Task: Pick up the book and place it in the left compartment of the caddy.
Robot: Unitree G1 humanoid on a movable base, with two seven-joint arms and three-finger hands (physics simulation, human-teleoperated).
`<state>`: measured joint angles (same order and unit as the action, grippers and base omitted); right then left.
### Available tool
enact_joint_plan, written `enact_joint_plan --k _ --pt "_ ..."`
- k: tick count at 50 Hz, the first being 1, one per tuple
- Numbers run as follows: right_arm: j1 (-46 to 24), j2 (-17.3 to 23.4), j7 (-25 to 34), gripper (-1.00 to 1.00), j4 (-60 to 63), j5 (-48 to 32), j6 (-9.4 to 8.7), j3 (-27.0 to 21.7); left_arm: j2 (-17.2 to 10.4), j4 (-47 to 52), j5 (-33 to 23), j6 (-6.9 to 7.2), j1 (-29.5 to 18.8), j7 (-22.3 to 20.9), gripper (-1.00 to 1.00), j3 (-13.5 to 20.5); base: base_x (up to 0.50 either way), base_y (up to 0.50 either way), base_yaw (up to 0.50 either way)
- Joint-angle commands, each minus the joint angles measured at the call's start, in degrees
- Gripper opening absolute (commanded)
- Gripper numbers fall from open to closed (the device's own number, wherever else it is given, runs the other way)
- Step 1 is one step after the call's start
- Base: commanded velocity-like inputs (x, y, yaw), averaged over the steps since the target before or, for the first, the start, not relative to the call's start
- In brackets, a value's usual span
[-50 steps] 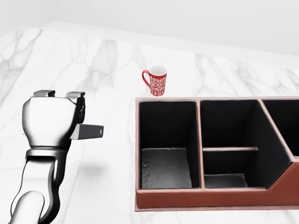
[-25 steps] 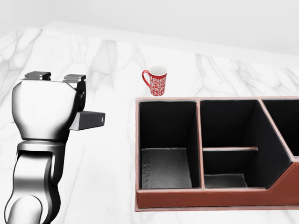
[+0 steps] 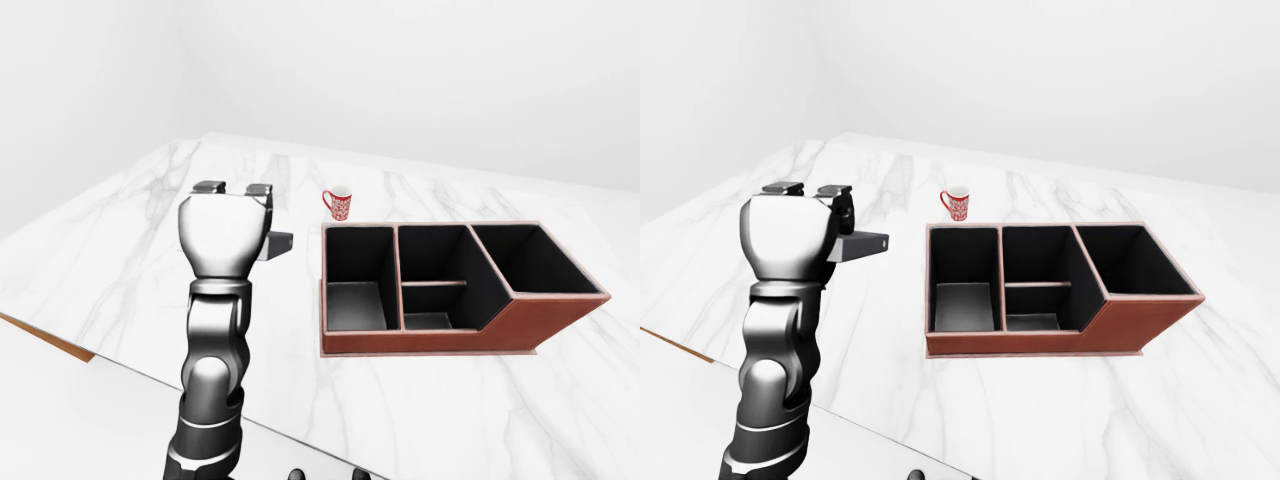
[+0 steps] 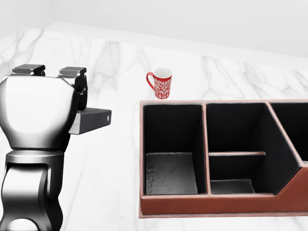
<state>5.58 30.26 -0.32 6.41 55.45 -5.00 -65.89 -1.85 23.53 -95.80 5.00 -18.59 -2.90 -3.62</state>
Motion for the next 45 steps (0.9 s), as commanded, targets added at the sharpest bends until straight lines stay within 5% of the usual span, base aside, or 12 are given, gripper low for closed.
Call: enact_joint_plan --k 1,31,45 --pt "0.08 0.19 -1.50 1.00 0.08 0.39 0.00 -0.17 -1.74 -8.94 4.32 0.00 -1.15 8.38 -1.00 2.95 0.00 0.00 0.00" --pt "0.13 0.17 -1.54 1.00 0.24 0.52 0.00 -0.39 -2.03 -8.26 5.26 0.00 -0.36 8.62 -1.00 1.26 0.00 0.00 0.00" --pt "0.22 0.34 -1.63 1.00 0.78 1.08 0.00 -0.79 1.39 4.42 2.97 0.00 1.31 1.69 -1.00 -1.62 0.00 0.00 0.00"
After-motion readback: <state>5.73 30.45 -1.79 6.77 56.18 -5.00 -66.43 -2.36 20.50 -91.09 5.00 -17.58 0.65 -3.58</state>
